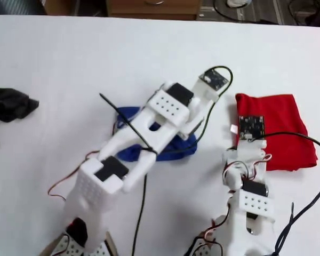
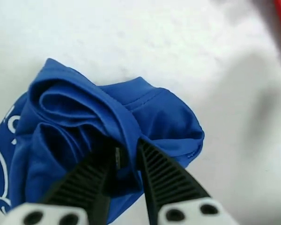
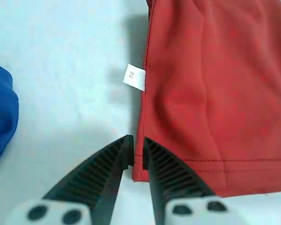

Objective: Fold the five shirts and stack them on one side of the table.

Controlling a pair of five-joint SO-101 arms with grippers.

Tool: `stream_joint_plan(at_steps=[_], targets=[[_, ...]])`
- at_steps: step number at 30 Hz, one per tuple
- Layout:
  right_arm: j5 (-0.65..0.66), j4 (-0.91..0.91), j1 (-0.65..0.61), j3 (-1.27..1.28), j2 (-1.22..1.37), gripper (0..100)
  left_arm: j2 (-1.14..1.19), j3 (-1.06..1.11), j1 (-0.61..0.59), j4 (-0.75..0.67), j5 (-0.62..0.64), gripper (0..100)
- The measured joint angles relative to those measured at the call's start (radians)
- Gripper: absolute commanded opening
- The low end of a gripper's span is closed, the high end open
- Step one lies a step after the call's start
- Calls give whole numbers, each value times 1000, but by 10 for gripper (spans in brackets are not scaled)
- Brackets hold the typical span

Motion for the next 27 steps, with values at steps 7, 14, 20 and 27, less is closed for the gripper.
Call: stream_joint_plan(at_steps=[7, 14, 20, 27], targets=[[0, 0, 0, 0, 0, 49, 0, 0, 0, 0, 0, 128], [0, 0, 0, 0, 0, 49, 0, -15, 0, 12, -52, 264], [0, 0, 0, 0, 0, 49, -15, -190, -71, 107, -71, 264], [0, 0, 0, 0, 0, 49, -81, -319, -342, 232, -71, 264]])
